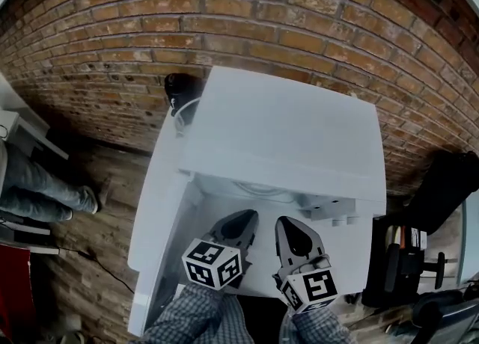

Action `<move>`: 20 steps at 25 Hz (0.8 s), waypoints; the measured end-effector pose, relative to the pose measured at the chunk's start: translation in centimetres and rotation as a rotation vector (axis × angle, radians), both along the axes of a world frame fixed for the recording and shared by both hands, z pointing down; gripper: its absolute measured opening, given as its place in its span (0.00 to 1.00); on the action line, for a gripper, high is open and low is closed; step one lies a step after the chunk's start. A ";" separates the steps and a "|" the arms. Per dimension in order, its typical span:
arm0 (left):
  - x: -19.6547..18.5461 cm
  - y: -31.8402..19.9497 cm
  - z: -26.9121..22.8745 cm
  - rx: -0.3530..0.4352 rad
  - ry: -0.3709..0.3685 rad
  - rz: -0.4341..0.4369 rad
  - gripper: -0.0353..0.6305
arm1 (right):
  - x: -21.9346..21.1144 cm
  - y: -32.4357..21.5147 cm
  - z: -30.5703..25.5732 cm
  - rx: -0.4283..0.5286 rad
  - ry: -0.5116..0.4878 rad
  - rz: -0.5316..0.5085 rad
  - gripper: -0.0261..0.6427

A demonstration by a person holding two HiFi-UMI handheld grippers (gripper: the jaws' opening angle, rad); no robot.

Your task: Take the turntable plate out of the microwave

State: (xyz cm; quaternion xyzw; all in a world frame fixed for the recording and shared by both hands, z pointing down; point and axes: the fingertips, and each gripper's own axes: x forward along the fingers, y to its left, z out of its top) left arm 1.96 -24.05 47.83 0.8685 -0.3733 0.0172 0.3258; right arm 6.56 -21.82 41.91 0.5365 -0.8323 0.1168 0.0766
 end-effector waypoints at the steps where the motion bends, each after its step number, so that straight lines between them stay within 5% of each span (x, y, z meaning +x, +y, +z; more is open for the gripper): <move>1: 0.1 -0.4 0.5 -0.027 0.025 -0.022 0.07 | 0.0 -0.1 0.1 -0.005 0.001 -0.012 0.07; 7: 0.1 -2.5 2.8 -0.127 0.110 -0.128 0.09 | 0.5 -1.0 0.6 -0.019 -0.003 -0.063 0.07; 13: -0.9 -4.0 4.1 -0.184 0.167 -0.229 0.25 | 1.2 -1.2 1.0 -0.032 -0.002 -0.104 0.07; 20: -2.1 -5.6 5.3 -0.252 0.187 -0.343 0.26 | 1.9 -1.2 1.5 -0.049 -0.003 -0.127 0.07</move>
